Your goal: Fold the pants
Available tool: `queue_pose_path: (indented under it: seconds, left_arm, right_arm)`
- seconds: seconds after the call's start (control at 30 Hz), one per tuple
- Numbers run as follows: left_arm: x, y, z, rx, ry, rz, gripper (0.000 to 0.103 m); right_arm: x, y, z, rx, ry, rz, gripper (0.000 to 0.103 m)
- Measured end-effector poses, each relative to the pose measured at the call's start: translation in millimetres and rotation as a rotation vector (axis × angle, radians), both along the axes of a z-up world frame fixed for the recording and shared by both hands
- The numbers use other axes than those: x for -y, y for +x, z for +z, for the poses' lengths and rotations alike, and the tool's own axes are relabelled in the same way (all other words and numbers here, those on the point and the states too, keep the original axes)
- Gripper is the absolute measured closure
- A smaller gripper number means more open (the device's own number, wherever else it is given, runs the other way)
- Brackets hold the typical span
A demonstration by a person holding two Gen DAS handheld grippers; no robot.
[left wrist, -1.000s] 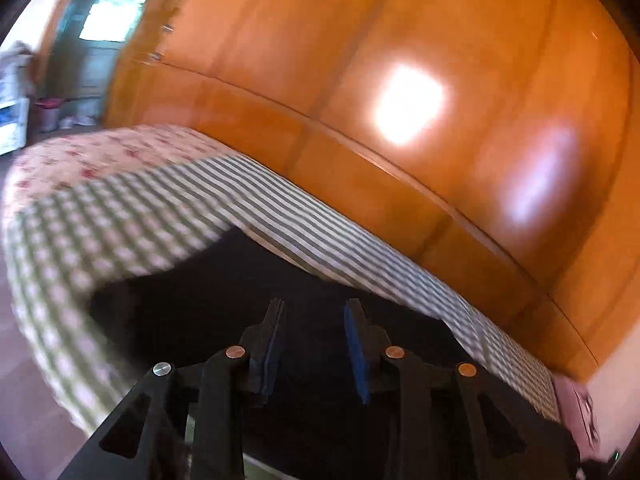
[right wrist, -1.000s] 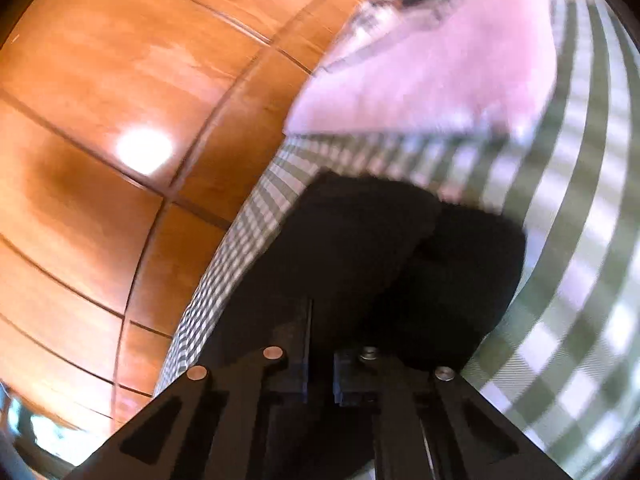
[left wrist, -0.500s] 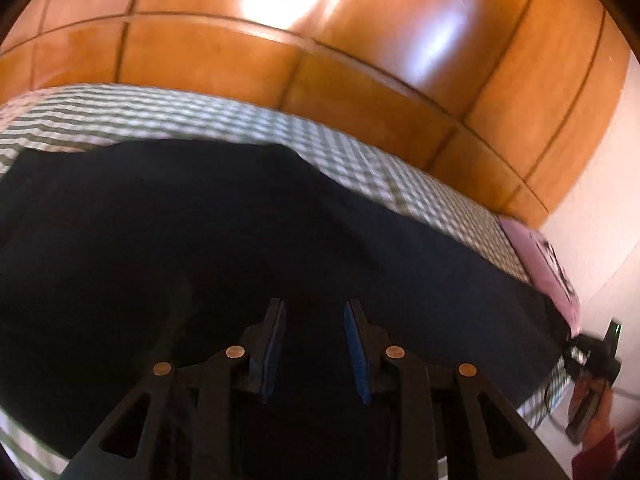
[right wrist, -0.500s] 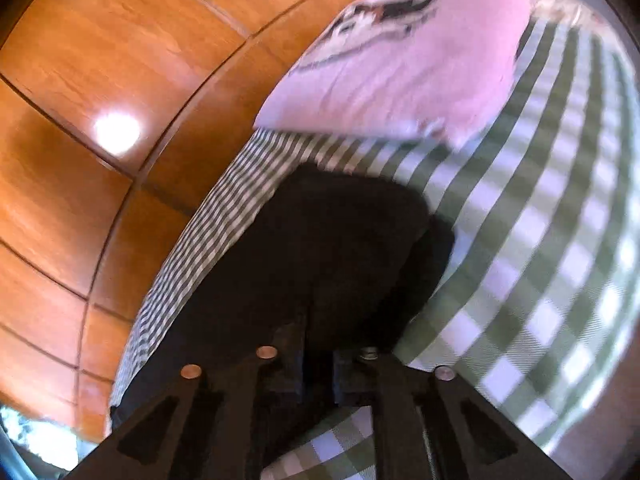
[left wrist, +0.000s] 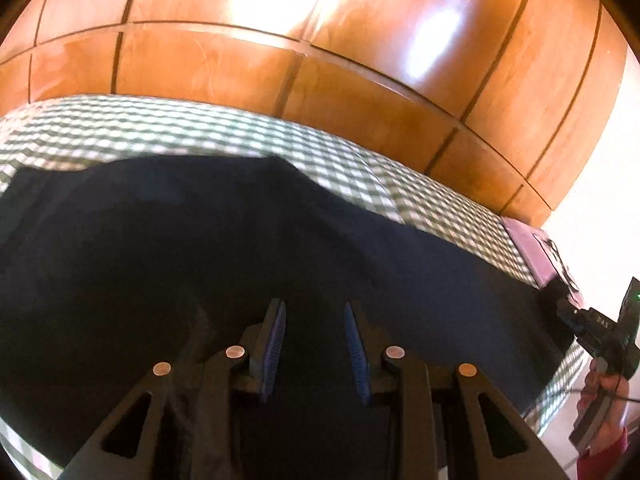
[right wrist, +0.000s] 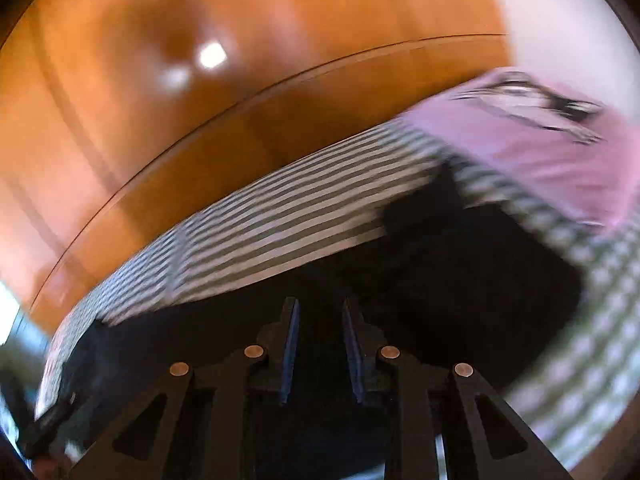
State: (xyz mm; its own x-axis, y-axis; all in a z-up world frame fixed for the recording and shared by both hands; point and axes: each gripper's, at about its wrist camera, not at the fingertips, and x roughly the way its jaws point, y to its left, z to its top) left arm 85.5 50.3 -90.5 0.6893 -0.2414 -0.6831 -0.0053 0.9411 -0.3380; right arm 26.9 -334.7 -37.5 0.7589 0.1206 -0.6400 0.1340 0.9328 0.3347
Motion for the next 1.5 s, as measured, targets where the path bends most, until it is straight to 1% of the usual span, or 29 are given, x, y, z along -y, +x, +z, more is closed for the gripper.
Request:
queue_pose_path:
  seconds: [0.07,0.1,0.13,0.2,0.27,0.37,0.43,0.47,0.53,0.63,0.73,0.8,0.87,0.93,0.97,1.0,1.03,1.07,1.13,1.17,1.23,1.27,1.3,1.33,1.37,1.4,1.47,1.5]
  left_arm:
    - [-7,6,2,0.0,0.018,0.013,0.072]
    - [-11,10,2,-0.008,0.027,0.016,0.072]
    - [-13,13,1,-0.017,0.033,0.017,0.072]
    - [-20,19,-1,-0.017,0.035,0.03,0.072]
    - [-27,24,-7,-0.025,0.033,0.054,0.072]
    - [-38,29,-25,-0.044,-0.027,0.092,0.072]
    - [-38,30,-29,-0.016,-0.043,0.102,0.072]
    - [-36,28,-30,-0.002,-0.042,0.103,0.072]
    - [-36,24,-30,0.009,-0.048,0.109,0.072]
    - [-43,12,-34,0.046,-0.108,0.131,0.072]
    - [-47,8,-36,0.071,-0.144,0.131,0.072]
    - [-48,7,-36,0.077,-0.154,0.13,0.072]
    - [-50,6,-36,0.083,-0.162,0.13,0.072]
    - [-53,4,-38,0.094,-0.186,0.128,0.072]
    - [-57,3,-39,0.097,-0.197,0.127,0.072]
    - [-57,4,-39,0.101,-0.206,0.127,0.072]
    - [-57,3,-40,0.104,-0.212,0.126,0.072]
    - [-58,3,-40,0.107,-0.215,0.124,0.072]
    - [-57,4,-42,0.106,-0.218,0.122,0.072]
    - [-58,6,-43,0.105,-0.223,0.121,0.072]
    - [-59,7,-44,0.103,-0.237,0.119,0.072]
    - [-59,6,-44,0.104,-0.242,0.118,0.072]
    - [-59,6,-43,0.105,-0.244,0.118,0.072]
    - [-59,7,-43,0.105,-0.244,0.117,0.072]
    - [-59,5,-43,0.103,-0.245,0.117,0.072]
    - [-59,6,-42,0.1,-0.248,0.116,0.072]
    - [-61,8,-40,0.073,-0.249,0.115,0.072]
    - [-61,11,-36,0.037,-0.237,0.114,0.072]
  right_arm:
    - [-35,10,7,0.013,-0.096,0.051,0.079]
    - [-48,12,14,0.042,-0.137,0.071,0.079]
    - [-56,10,18,0.061,-0.146,0.083,0.079]
    - [-62,11,24,0.077,-0.12,0.109,0.079]
    - [-70,18,26,0.077,-0.081,0.164,0.079]
    - [-100,35,22,0.047,0.012,0.304,0.079]
    - [-130,55,14,0.01,0.108,0.426,0.079]
    - [-144,64,12,-0.006,0.13,0.472,0.079]
    - [-185,82,9,-0.035,0.13,0.571,0.079]
    - [-243,107,4,-0.054,0.1,0.688,0.079]
    - [-289,130,-5,-0.076,0.057,0.752,0.079]
    - [-308,143,-13,-0.108,0.065,0.785,0.079]
    - [-326,158,-27,-0.169,0.09,0.827,0.079]
    - [-338,169,-40,-0.226,0.091,0.842,0.078]
    - [-340,172,-45,-0.243,0.086,0.845,0.081]
    - [-342,174,-49,-0.252,0.075,0.847,0.09]
    - [-345,179,-53,-0.254,0.031,0.83,0.093]
    - [-346,183,-56,-0.261,-0.001,0.805,0.093]
    - [-349,192,-68,-0.289,0.015,0.77,0.093]
    - [-349,191,-70,-0.277,0.018,0.764,0.093]
    - [-355,188,-72,-0.223,-0.024,0.753,0.095]
    - [-356,188,-72,-0.213,-0.03,0.743,0.095]
    - [-354,190,-71,-0.209,-0.019,0.722,0.094]
    - [-350,192,-70,-0.207,0.016,0.699,0.093]
    - [-346,194,-70,-0.211,0.042,0.684,0.086]
    - [-340,195,-69,-0.224,0.066,0.664,0.075]
    - [-325,188,-62,-0.213,0.139,0.636,0.074]
    - [-318,182,-56,-0.192,0.161,0.631,0.074]
